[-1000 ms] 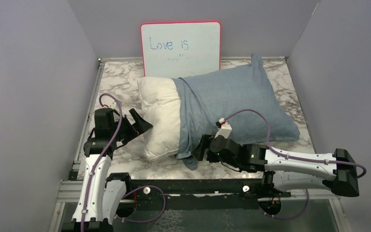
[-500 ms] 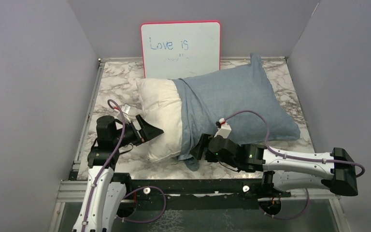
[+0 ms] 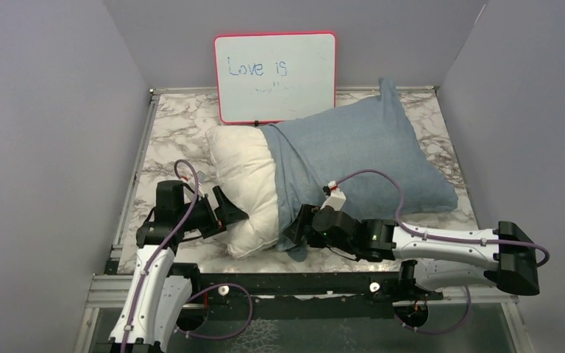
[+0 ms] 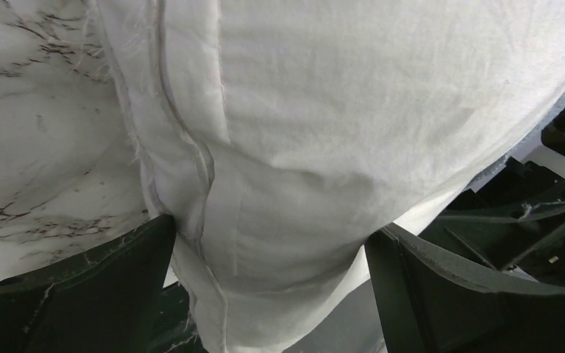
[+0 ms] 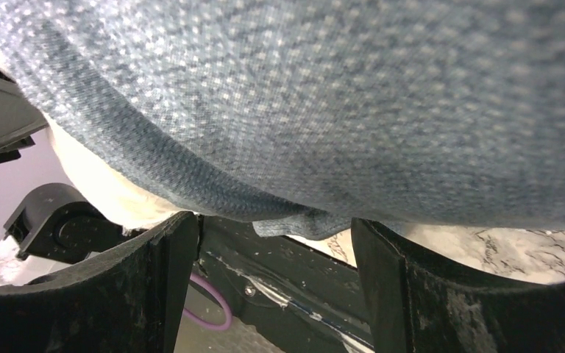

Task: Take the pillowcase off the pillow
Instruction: Remove the pillow from the pillowcase.

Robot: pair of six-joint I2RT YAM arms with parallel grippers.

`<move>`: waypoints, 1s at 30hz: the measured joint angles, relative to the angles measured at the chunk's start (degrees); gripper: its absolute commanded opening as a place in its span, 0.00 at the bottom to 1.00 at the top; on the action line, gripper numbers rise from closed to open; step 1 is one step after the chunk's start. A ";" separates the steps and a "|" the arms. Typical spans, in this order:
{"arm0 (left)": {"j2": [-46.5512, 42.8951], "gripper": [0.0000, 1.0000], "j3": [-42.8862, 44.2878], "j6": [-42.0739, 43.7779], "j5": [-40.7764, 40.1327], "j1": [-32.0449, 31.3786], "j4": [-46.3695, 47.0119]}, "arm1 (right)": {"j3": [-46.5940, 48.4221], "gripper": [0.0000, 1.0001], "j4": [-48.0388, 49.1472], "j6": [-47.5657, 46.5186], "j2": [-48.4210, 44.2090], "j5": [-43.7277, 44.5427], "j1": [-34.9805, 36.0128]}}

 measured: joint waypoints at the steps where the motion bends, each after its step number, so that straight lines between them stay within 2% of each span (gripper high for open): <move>1: 0.39 0.99 1.27 0.85 -1.81 0.00 -1.73 | -0.13 0.83 0.52 0.02 0.00 -0.11 0.00; 7: -1.51 0.99 4.44 3.48 -6.16 -0.15 -5.46 | 0.70 0.86 0.26 -1.01 0.35 0.68 -0.57; 13: -2.43 0.99 -2.58 2.82 0.50 -0.15 -1.70 | 5.99 0.86 0.26 -5.16 2.82 -0.35 -4.13; 19: -6.47 0.97 -8.44 -5.46 6.27 -0.37 6.95 | 7.96 0.86 0.76 -7.98 6.49 -6.51 -8.24; 21: -6.75 0.80 -10.21 -9.55 7.80 -0.61 12.31 | 8.41 0.86 0.94 -8.57 7.23 -7.85 -8.74; 23: -6.73 0.55 -11.89 -12.48 8.48 -0.81 16.26 | 8.72 0.86 1.01 -9.09 7.43 -9.03 -8.94; 25: -6.56 0.34 -13.49 -17.75 9.09 -0.98 22.62 | 8.76 0.86 1.18 -9.44 7.41 -10.14 -8.96; 26: -6.56 0.25 -13.49 -17.75 9.09 -0.98 22.62 | 8.76 0.86 1.22 -9.60 7.37 -10.69 -8.96; 29: -5.86 0.04 -13.99 -21.44 9.20 -1.40 27.61 | 8.76 0.87 1.11 -9.73 6.32 -12.07 -8.96; 30: -5.62 0.00 -13.88 -21.88 9.20 -1.46 28.61 | 8.76 0.87 0.92 -9.55 5.53 -12.46 -8.96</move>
